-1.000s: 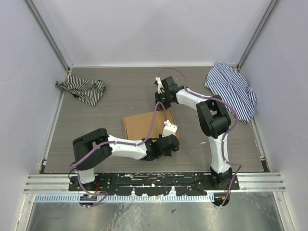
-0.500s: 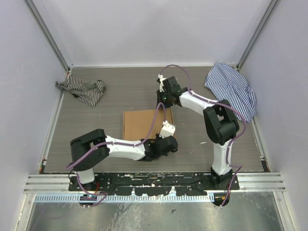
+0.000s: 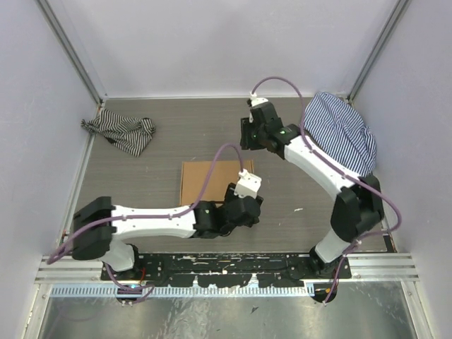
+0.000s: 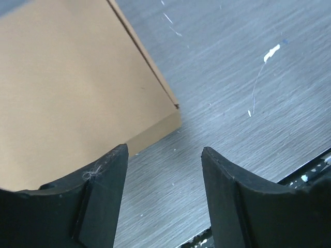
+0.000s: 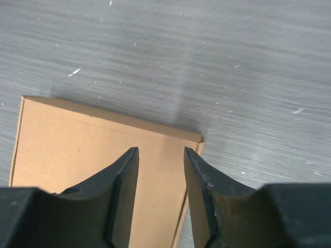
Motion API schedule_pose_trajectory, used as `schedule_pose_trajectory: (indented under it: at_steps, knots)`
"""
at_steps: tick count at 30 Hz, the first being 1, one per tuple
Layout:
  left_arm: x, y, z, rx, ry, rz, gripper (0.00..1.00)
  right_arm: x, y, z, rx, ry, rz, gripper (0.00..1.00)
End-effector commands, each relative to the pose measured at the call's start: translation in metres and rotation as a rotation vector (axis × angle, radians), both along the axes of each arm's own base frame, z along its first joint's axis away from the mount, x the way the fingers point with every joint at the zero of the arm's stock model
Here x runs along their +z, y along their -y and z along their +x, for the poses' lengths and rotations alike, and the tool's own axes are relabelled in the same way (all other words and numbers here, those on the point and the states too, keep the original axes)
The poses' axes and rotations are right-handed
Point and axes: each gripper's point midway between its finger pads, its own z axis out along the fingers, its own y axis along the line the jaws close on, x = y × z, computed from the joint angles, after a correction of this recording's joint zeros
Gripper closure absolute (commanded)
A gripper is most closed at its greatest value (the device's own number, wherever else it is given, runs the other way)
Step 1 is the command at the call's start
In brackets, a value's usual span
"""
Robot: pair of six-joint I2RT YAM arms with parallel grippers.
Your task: Fold the paper box
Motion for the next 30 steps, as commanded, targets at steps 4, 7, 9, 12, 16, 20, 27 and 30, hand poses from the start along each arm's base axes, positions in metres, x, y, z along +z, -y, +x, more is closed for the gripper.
schedule_pose_trajectory:
  at_steps: [4, 7, 9, 12, 16, 20, 27, 30]
  knots:
    - [0.077, -0.096, 0.029, 0.209, 0.14, 0.013, 0.26, 0.062, 0.081, -0.012, -0.286, 0.167, -0.023, 0.3]
    - [0.085, -0.178, 0.057, 0.387, 0.1, -0.023, 0.19, 0.069, 0.109, -0.032, -0.364, 0.203, -0.016, 0.06]
    - [0.087, -0.232, 0.069, 0.51, 0.08, -0.061, 0.16, 0.069, 0.122, -0.047, -0.396, 0.218, -0.02, 0.0]
    - [0.095, -0.296, 0.066, 0.649, 0.117, -0.074, 0.15, 0.064, 0.133, -0.069, -0.397, 0.228, -0.013, 0.0]
    - [0.099, -0.327, 0.046, 0.676, 0.121, -0.052, 0.14, 0.054, 0.141, -0.094, -0.387, 0.233, 0.006, 0.0]
    - [0.088, -0.323, 0.029, 0.603, 0.007, 0.02, 0.14, 0.058, 0.14, -0.104, -0.372, 0.244, 0.044, 0.0]
    - [0.082, -0.322, 0.029, 0.57, -0.002, 0.067, 0.13, 0.06, 0.139, -0.106, -0.35, 0.241, 0.038, 0.0]
    - [0.084, -0.323, 0.028, 0.576, 0.028, 0.021, 0.13, 0.061, 0.135, -0.109, -0.313, 0.277, 0.072, 0.0]
